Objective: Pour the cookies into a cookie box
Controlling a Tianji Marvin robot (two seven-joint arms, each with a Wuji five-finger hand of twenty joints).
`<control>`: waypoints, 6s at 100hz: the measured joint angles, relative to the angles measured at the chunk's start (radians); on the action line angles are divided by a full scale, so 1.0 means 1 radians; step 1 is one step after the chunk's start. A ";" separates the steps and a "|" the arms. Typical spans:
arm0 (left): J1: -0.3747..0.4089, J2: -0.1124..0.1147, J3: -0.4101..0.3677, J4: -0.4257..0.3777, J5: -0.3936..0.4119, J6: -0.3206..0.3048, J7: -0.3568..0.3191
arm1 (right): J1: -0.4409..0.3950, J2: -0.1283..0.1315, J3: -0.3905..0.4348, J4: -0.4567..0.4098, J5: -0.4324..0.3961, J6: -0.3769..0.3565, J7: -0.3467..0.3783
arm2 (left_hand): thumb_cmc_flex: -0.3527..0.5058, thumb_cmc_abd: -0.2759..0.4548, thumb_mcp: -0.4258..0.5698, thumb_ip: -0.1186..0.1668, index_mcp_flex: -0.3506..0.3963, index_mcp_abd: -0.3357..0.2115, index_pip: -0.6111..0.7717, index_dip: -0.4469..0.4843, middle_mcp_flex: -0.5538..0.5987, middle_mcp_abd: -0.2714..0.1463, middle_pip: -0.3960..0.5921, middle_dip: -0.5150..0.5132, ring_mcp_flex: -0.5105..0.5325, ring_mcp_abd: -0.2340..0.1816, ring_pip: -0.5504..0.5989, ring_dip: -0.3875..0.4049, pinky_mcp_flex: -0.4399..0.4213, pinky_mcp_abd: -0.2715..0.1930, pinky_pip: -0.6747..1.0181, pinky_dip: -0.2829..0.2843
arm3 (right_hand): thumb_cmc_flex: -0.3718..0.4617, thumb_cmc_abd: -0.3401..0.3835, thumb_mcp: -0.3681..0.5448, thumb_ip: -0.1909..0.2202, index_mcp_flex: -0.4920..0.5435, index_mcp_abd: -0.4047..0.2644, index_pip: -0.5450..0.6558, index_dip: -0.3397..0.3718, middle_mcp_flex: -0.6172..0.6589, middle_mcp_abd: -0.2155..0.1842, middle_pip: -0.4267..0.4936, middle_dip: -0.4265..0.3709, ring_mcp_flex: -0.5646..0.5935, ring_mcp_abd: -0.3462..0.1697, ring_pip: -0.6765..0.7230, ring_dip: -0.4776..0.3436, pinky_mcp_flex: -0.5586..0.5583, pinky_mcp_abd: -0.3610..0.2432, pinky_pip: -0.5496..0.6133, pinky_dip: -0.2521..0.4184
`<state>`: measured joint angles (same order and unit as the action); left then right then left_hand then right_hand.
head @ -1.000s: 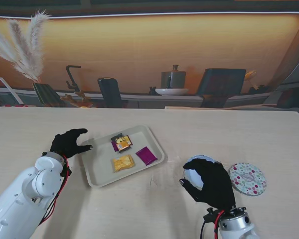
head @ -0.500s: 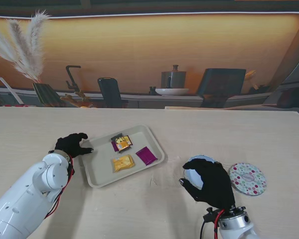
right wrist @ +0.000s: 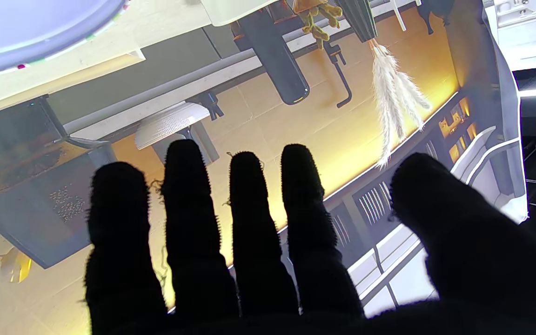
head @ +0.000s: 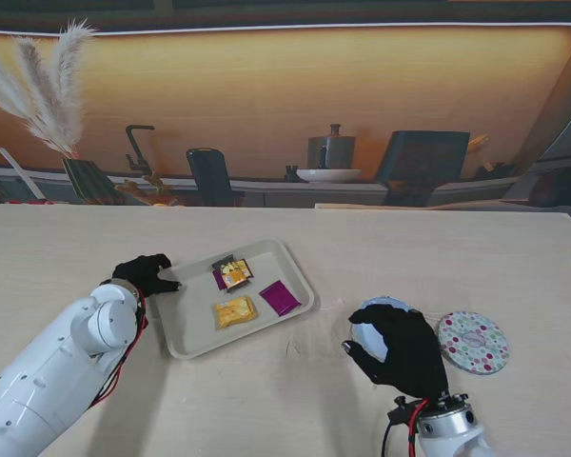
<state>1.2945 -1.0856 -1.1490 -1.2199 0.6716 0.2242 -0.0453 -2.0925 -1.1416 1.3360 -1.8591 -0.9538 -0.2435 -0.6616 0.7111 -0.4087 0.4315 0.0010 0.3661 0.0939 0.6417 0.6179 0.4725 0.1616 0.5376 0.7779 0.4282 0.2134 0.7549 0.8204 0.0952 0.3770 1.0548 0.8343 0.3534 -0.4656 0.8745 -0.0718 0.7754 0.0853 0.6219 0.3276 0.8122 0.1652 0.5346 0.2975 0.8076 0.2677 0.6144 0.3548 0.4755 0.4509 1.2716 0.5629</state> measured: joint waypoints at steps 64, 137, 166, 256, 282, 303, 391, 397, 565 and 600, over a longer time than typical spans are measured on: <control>-0.021 -0.013 0.017 0.002 -0.103 0.071 0.000 | 0.000 -0.001 0.000 0.001 0.009 0.001 0.005 | 0.213 -0.088 0.172 0.020 0.044 -0.042 0.460 0.406 0.037 -0.003 -0.157 -0.251 0.017 -0.021 -0.003 -0.041 -0.024 0.000 -0.106 -0.074 | 0.000 0.000 0.001 0.011 0.041 0.000 0.003 0.000 0.015 -0.002 0.002 0.000 0.000 0.001 0.000 0.000 0.000 0.000 0.000 0.000; -0.032 -0.026 0.023 0.002 -0.245 0.124 0.003 | 0.011 -0.001 -0.011 0.008 0.021 0.007 0.027 | 0.287 0.050 0.230 0.271 0.252 0.018 0.083 -0.003 0.047 0.026 -0.212 -0.434 -0.063 -0.079 -0.001 -0.077 -0.104 -0.052 -0.270 -0.158 | 0.000 0.023 0.001 0.012 0.041 0.000 0.003 0.001 0.026 -0.002 0.002 0.000 0.011 0.004 0.015 -0.001 0.000 0.001 0.000 0.000; -0.039 -0.031 0.024 0.017 -0.255 0.106 0.004 | 0.012 -0.001 -0.016 0.009 0.022 0.010 0.028 | 0.289 0.050 0.234 0.298 0.309 0.056 0.009 -0.100 0.080 0.016 -0.212 -0.434 -0.060 -0.098 -0.001 -0.088 -0.120 -0.080 -0.278 -0.156 | 0.000 0.027 0.002 0.013 0.041 0.000 0.003 0.002 0.026 -0.002 0.002 0.000 0.011 0.004 0.015 -0.001 0.000 0.010 0.000 0.000; 0.029 -0.074 -0.100 -0.043 -0.549 0.091 0.034 | 0.017 -0.002 -0.017 0.019 0.021 0.008 0.011 | 0.278 0.023 0.389 0.246 0.306 0.208 0.092 0.190 0.358 0.164 -0.049 -0.246 0.214 0.063 -0.013 -0.319 0.093 -0.272 -0.204 -0.381 | 0.017 0.093 0.039 0.023 0.041 0.000 0.005 -0.003 0.041 -0.003 0.001 0.000 0.033 0.006 0.011 -0.003 0.011 0.010 0.000 0.000; 0.029 -0.080 -0.119 -0.041 -0.621 0.117 0.036 | 0.019 -0.002 -0.022 0.021 0.022 0.014 0.015 | 0.361 -0.001 0.404 -0.031 0.300 0.208 0.092 0.265 0.376 0.161 -0.039 0.013 0.265 0.069 0.119 -0.142 0.092 -0.326 -0.208 -0.342 | 0.017 0.093 0.040 0.023 0.041 0.000 0.011 -0.024 0.041 -0.003 0.001 0.000 0.033 0.006 0.011 -0.003 0.011 0.010 0.000 0.000; 0.040 -0.085 -0.136 -0.046 -0.661 0.116 0.038 | 0.019 -0.002 -0.022 0.021 0.025 0.019 0.017 | 0.452 -0.002 0.258 -0.080 0.240 0.185 0.181 0.314 0.361 0.163 -0.040 0.133 0.266 0.070 0.151 -0.040 0.091 -0.350 -0.237 -0.320 | 0.021 0.081 0.049 0.023 0.041 0.000 0.022 -0.037 0.041 -0.003 0.001 0.000 0.034 0.006 0.011 -0.003 0.011 0.010 0.000 0.000; 0.147 -0.102 -0.183 -0.146 -0.694 0.134 0.054 | 0.019 -0.004 -0.022 0.019 0.048 0.027 0.037 | 0.494 0.048 0.157 -0.113 0.182 0.149 0.232 0.316 0.320 0.212 -0.011 0.187 0.351 0.170 0.192 -0.036 0.094 -0.508 -0.234 -0.149 | 0.067 0.081 0.077 -0.017 0.041 0.000 0.091 -0.125 0.041 -0.003 0.001 0.000 0.034 0.006 0.011 -0.003 0.011 0.010 0.000 -0.001; 0.147 -0.104 -0.182 -0.149 -0.696 0.137 0.057 | 0.019 -0.004 -0.022 0.019 0.048 0.026 0.038 | 0.494 0.048 0.157 -0.113 0.182 0.149 0.232 0.317 0.320 0.220 -0.001 0.195 0.364 0.183 0.212 -0.034 0.101 -0.494 -0.210 -0.145 | 0.067 0.081 0.076 -0.017 0.041 0.000 0.091 -0.125 0.041 -0.003 0.001 0.000 0.034 0.006 0.011 -0.003 0.011 0.010 0.000 -0.002; 0.257 -0.187 -0.171 -0.265 -0.718 -0.098 0.455 | 0.028 -0.005 -0.026 0.019 0.057 0.032 0.061 | 0.451 -0.104 0.337 -0.117 0.276 0.145 0.236 0.453 0.388 0.314 0.041 0.375 0.414 0.281 0.531 0.211 0.403 0.270 0.307 0.131 | 0.058 0.083 0.045 0.012 0.041 0.000 0.036 -0.026 0.041 -0.003 0.001 0.000 0.034 0.006 0.011 -0.003 0.010 0.010 0.000 -0.006; 0.271 -0.191 -0.175 -0.314 -0.741 -0.118 0.473 | 0.008 -0.006 -0.009 0.013 0.052 0.030 0.039 | 0.449 -0.129 0.345 -0.118 0.284 0.132 0.276 0.458 0.388 0.320 0.046 0.375 0.430 0.284 0.564 0.230 0.415 0.279 0.307 0.142 | 0.058 0.083 0.045 0.012 0.041 0.000 0.034 -0.025 0.041 -0.003 0.001 0.000 0.034 0.006 0.011 -0.003 0.009 0.010 0.000 -0.006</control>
<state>1.5659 -1.2770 -1.3242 -1.5335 -0.0694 0.1061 0.4280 -2.0840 -1.1473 1.3272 -1.8462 -0.9019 -0.2134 -0.6224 1.1597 -0.5374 0.7769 -0.1171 0.6504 0.2259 0.9176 1.0758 0.8604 0.4821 0.5840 1.1527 0.8577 0.4971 1.3188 1.0509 0.5103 0.6560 1.3616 0.9759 0.4113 -0.3825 0.9193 -0.0599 0.8168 0.0851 0.6557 0.3022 0.8530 0.1620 0.5360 0.2976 0.8412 0.2740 0.6252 0.3520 0.4847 0.4609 1.2717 0.5568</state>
